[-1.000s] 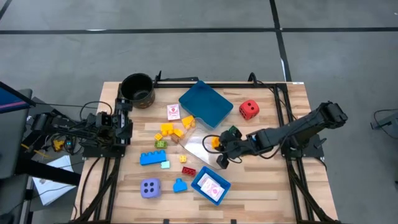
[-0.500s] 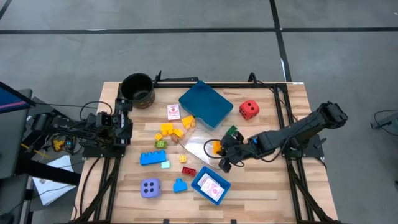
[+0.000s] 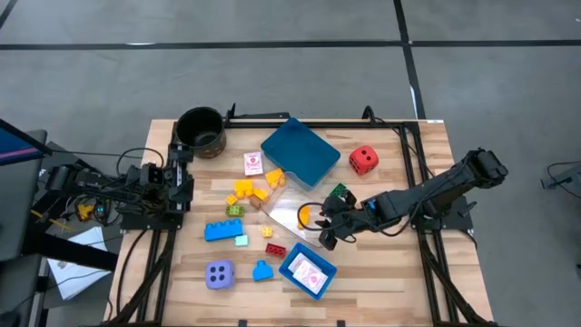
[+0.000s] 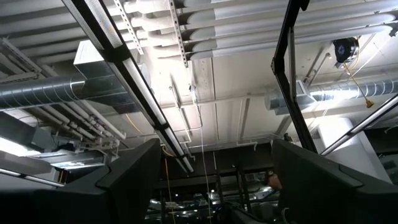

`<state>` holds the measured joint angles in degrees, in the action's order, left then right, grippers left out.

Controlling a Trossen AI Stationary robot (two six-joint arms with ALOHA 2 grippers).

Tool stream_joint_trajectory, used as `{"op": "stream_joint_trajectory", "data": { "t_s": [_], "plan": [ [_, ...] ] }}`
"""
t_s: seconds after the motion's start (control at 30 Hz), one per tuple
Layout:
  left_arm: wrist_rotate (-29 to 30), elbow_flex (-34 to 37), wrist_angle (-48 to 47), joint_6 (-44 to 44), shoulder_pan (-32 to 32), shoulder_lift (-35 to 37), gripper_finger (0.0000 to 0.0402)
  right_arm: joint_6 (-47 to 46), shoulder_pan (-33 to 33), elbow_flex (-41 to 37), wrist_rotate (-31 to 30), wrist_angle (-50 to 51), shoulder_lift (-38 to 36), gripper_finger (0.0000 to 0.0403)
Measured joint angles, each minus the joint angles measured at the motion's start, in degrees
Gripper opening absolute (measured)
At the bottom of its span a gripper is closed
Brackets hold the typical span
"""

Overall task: Pick & Place Toys
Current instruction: Put the yellow game piece block into the transparent bin

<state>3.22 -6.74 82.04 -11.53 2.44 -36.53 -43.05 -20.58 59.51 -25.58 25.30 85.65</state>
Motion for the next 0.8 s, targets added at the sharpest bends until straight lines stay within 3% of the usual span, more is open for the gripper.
{"op": "stream_joint_trajectory", "data": {
  "t_s": [0.43, 0.57, 0.7, 0.8],
  "plan": [
    [0.0, 0.0, -1.0, -0.2, 0.0, 0.0, 0.0301, 1.0, 0.1, 0.0, -0.6, 0.2, 0.0, 0.0142],
    [0.0, 0.0, -4.8, -4.4, 0.0, 0.0, 0.0301, 2.4, 0.5, 0.0, -0.6, 0.1, 0.0, 0.0141],
    [0.8, -1.1, -13.7, -9.0, -0.2, 0.0, 0.0301, 3.3, 1.2, 0.0, -0.4, 0.1, 0.0, 0.0141],
    [2.5, -5.2, -31.6, -9.2, -1.4, 0.2, 0.0301, 4.6, 1.8, 0.0, 0.0, 0.0, 0.0, 0.0139]
  ]
}}
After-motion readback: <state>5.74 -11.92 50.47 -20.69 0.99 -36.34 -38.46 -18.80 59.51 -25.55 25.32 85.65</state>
